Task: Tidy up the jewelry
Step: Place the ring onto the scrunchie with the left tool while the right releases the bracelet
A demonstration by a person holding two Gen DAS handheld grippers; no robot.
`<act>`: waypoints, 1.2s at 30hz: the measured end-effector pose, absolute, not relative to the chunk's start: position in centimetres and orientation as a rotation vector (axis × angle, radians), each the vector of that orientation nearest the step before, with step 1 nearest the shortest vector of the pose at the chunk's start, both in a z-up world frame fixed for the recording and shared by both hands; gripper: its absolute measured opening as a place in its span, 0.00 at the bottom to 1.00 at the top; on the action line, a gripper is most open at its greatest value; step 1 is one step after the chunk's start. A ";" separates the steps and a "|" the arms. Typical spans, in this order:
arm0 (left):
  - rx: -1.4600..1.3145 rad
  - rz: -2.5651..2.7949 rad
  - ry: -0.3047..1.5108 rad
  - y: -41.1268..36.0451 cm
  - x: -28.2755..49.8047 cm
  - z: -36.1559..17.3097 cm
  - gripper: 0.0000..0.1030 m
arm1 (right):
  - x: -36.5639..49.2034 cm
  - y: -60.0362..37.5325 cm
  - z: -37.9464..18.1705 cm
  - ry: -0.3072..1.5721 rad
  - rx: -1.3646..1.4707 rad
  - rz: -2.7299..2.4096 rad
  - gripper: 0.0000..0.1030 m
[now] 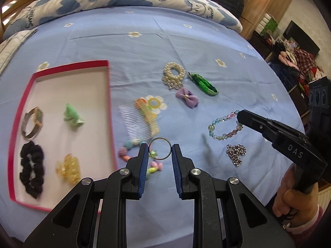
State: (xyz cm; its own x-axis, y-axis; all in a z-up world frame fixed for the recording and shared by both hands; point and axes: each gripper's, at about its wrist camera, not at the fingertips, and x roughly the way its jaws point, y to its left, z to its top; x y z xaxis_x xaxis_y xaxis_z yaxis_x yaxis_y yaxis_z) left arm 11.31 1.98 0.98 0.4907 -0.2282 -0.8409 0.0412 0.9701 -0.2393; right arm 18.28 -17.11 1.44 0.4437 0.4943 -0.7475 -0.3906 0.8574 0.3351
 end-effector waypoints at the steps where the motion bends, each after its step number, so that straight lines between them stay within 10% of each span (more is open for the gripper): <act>1: -0.200 -0.157 1.041 2.3 11.1 1.2 0.20 | 18.2 -16.7 1.6 0.965 0.116 0.560 0.07; 36: -0.310 0.131 0.988 15.7 6.7 1.3 0.20 | 16.0 0.8 3.0 0.981 0.051 0.907 0.07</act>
